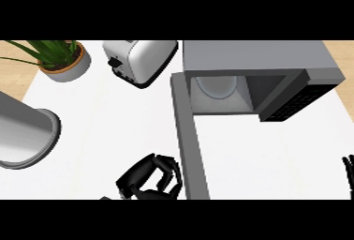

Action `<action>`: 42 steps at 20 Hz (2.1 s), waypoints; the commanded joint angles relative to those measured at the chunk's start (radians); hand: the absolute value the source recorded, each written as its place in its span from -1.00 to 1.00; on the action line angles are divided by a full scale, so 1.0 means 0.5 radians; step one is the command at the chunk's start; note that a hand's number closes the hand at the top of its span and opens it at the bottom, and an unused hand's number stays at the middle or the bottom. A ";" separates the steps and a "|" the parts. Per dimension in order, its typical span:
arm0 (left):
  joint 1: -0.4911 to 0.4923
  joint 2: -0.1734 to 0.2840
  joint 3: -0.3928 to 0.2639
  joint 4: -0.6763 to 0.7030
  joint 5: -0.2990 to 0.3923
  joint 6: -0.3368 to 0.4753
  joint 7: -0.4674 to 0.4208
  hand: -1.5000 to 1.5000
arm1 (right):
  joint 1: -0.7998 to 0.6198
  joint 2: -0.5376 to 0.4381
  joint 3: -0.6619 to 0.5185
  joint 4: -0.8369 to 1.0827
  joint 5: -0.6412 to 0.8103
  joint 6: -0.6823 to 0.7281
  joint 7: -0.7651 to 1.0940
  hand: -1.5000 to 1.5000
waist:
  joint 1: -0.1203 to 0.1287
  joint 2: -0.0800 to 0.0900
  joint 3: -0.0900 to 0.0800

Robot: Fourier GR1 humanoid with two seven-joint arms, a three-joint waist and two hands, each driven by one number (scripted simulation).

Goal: Pick up the milk, place it into the microwave and close the microwave

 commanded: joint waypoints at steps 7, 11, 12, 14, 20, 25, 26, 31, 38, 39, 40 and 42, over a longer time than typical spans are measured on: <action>-0.420 -0.009 -0.829 0.474 0.244 0.463 0.154 1.00 | -0.060 -0.080 0.013 0.017 0.002 0.166 -0.101 -1.00 | -0.020 0.004 -0.002; -0.525 -0.008 -1.012 0.643 0.424 0.656 -0.157 1.00 | 0.042 -0.086 0.042 -0.206 -0.052 0.230 -0.037 -1.00 | -0.035 0.004 -0.005; -0.562 -0.008 -1.103 0.581 0.524 0.773 -0.078 1.00 | 0.031 -0.118 0.042 -0.186 -0.048 0.272 -0.085 -1.00 | -0.049 0.006 -0.004; -0.567 -0.008 -1.188 0.589 0.648 0.884 -0.177 1.00 | 0.054 -0.107 0.074 -0.280 -0.075 0.284 -0.045 -1.00 | -0.091 0.011 -0.008; -0.880 -0.007 -1.282 0.626 0.981 1.122 -0.123 -1.00 | 0.054 -0.110 0.136 -0.453 -0.097 0.266 0.023 -1.00 | -0.171 0.022 -0.010; -1.035 -0.008 -1.339 0.637 1.120 1.323 -0.114 1.00 | 0.021 -0.106 0.186 -0.540 -0.135 0.268 0.102 -1.00 | -0.263 0.035 -0.011; -1.086 -0.008 -1.323 0.641 1.182 1.318 -0.103 1.00 | -0.003 -0.134 0.190 -0.585 -0.142 0.256 0.159 -1.00 | -0.274 0.039 -0.013; -1.270 -0.007 -1.313 0.648 1.306 1.469 -0.076 1.00 | -0.051 -0.187 0.215 -0.642 -0.196 0.322 0.227 -1.00 | -0.356 0.051 -0.011; -1.537 -0.006 -1.227 0.775 1.405 1.586 -0.105 1.00 | -0.135 -0.264 0.253 -0.731 -0.237 0.373 0.317 -1.00 | -0.478 0.081 -0.014; -1.567 -0.006 -1.238 0.790 1.414 1.609 -0.090 1.00 | -0.152 -0.258 0.265 -0.732 -0.218 0.341 0.334 -1.00 | -0.492 0.088 -0.014; -1.614 -0.006 -1.209 0.815 1.442 1.617 -0.071 1.00 | -0.162 -0.279 0.249 -0.739 -0.225 0.346 0.327 -1.00 | -0.506 0.088 -0.012; -1.692 -0.006 -1.194 0.853 1.467 1.622 -0.061 1.00 | -0.187 -0.290 0.251 -0.757 -0.250 0.359 0.350 -1.00 | -0.545 0.095 -0.013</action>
